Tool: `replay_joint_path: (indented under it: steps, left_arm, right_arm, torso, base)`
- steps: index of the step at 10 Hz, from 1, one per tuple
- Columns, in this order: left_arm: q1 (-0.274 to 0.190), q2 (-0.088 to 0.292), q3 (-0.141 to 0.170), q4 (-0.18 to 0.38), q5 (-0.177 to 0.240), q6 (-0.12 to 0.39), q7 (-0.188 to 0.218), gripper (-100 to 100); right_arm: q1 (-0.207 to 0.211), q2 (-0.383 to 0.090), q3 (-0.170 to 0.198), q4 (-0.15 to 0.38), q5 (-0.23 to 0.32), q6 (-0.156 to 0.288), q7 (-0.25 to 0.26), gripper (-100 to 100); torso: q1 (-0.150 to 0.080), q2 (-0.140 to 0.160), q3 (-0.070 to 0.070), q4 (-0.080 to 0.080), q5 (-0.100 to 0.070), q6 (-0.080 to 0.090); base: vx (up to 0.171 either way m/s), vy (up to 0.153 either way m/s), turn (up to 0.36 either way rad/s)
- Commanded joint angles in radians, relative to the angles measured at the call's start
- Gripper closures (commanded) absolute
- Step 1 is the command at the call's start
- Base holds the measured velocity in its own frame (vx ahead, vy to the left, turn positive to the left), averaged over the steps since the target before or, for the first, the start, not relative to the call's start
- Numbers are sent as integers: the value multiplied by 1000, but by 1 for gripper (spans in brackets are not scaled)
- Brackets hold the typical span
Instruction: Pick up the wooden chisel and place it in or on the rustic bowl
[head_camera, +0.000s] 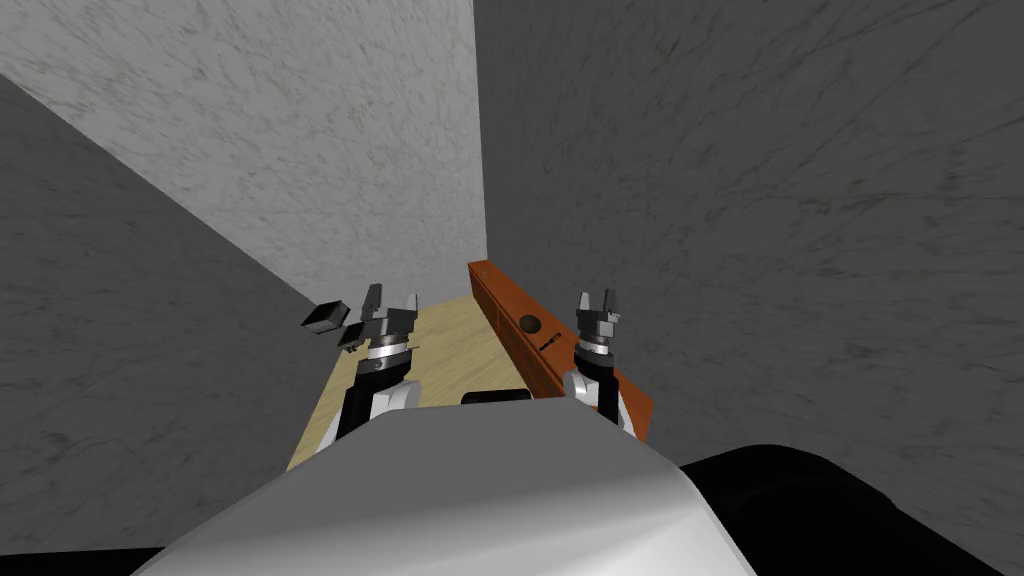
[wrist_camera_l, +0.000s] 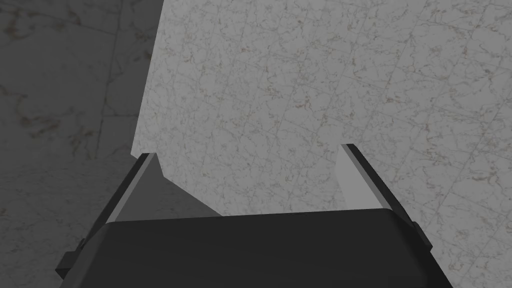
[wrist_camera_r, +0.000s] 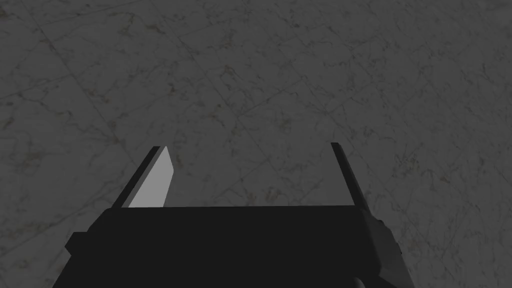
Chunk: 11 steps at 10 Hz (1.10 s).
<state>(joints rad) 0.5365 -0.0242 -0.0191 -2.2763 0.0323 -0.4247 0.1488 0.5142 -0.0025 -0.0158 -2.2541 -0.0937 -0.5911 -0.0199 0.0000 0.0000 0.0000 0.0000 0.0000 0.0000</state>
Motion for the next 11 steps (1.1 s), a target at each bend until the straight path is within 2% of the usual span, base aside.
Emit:
replay_joint_path:
  steps: [1,4,8,9,11]
  left_arm:
    - [0,0,0,0,0,0,0,0]
    - [0,0,0,0,0,0,0,0]
    - [0,0,0,0,0,0,0,0]
    - [0,0,0,0,0,0,0,0]
    - [0,0,0,0,0,0,0,0]
  right_arm:
    - [-5,-30,10,23,24,-6,22,-100]
    - [-26,-84,33,79,84,-15,69,-100]
    - [-81,-183,77,201,205,-22,155,-100]
    - [-81,-183,77,201,214,-22,155,-100]
    - [-117,-240,105,262,285,-22,201,-100]
  torso:
    - [0,0,0,0,0,0]
    - [-2,3,2,1,0,0]
    - [-2,3,1,1,-1,0]
    - [-3,3,2,1,-1,0]
    - [-1,1,1,0,0,0]
  base:
    - [-20,-4,129]
    - [-45,-22,109]
    - [-46,-26,161]
    - [-33,-20,57]
    - [-25,-16,136]
